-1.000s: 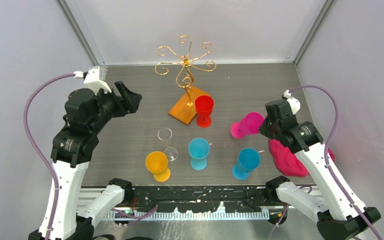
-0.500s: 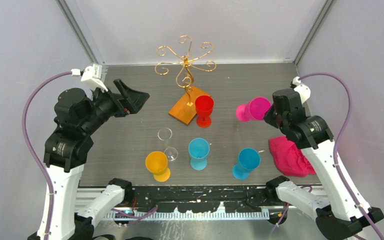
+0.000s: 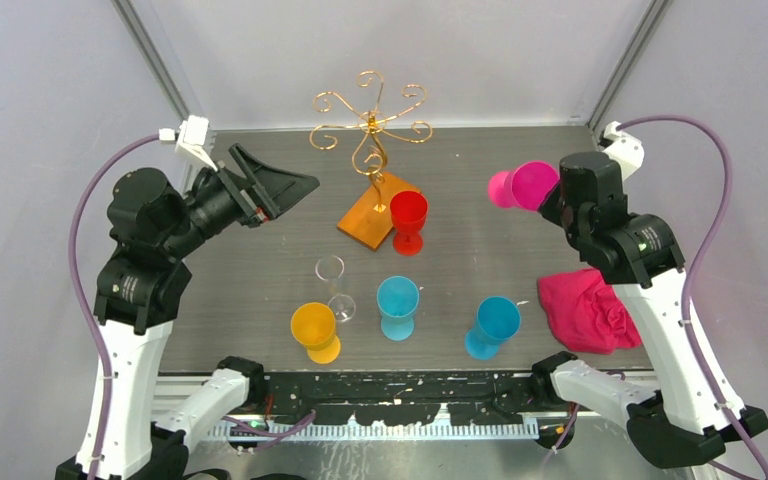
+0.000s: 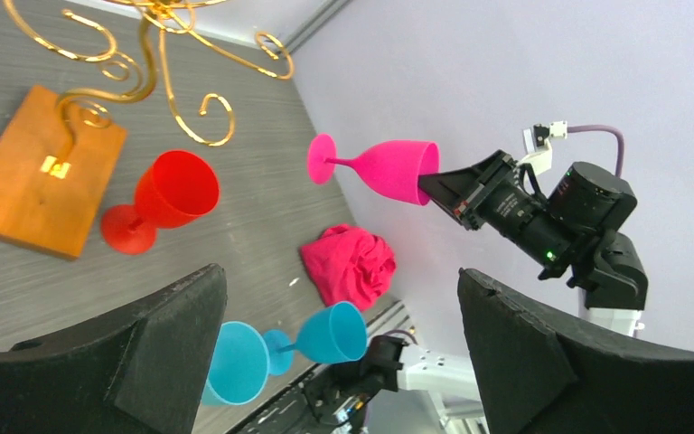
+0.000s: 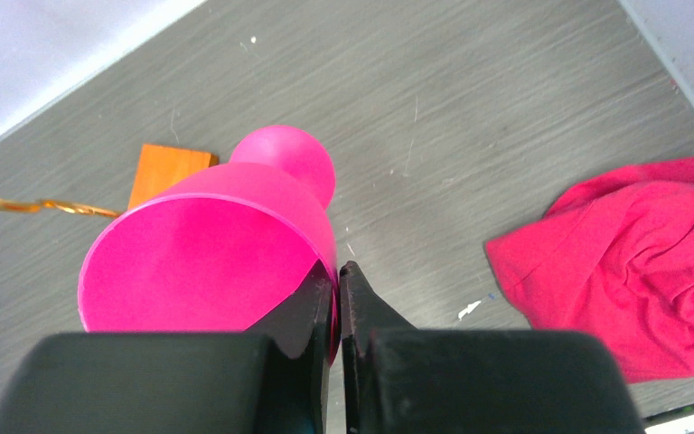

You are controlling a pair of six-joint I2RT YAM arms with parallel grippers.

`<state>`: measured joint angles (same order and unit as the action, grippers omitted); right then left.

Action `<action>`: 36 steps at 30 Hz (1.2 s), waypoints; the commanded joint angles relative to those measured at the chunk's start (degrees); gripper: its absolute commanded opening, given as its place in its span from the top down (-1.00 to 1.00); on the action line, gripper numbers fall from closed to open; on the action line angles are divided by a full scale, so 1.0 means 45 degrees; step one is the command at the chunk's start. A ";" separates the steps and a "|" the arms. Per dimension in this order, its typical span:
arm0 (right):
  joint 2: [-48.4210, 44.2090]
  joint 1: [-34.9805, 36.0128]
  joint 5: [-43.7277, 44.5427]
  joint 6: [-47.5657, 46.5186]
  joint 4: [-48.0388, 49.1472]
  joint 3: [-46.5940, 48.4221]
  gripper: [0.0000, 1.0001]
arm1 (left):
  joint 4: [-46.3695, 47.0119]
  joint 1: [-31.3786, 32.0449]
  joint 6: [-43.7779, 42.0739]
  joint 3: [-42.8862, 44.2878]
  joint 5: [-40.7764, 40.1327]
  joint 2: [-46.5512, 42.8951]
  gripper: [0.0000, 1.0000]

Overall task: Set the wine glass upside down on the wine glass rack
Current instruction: Turn the wine glass upside down at the wine rack.

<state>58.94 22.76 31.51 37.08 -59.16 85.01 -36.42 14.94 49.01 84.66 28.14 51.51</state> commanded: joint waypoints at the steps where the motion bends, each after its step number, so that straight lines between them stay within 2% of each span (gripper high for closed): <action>1: 0.0231 0.0059 0.1118 -0.0960 0.1116 0.1145 0.99 | 0.2047 0.0040 0.1449 -0.0221 0.1293 0.0174 -0.99; 7: 0.0486 0.0067 0.1396 -0.1954 0.2530 0.1694 0.99 | 0.4250 0.0049 0.3408 -0.0611 0.2165 0.0793 -1.00; 15: 0.0356 0.0060 0.0753 -0.3475 0.5643 0.1175 0.99 | 0.6481 0.0473 0.5377 -0.0878 0.2522 0.1799 -1.00; 30: -0.0981 0.0090 -0.2065 -0.6363 1.3387 -0.2495 0.99 | 0.9872 0.2990 0.8094 -0.0303 0.2034 0.4400 -0.99; 36: -0.1353 0.0077 -0.2907 -0.6923 1.4904 -0.3092 0.99 | 1.0453 0.3409 0.8534 -0.0044 0.1899 0.5102 -1.00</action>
<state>55.27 22.76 22.20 9.43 -3.99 72.01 4.43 29.30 85.01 81.30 36.86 74.11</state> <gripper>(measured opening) 0.106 0.996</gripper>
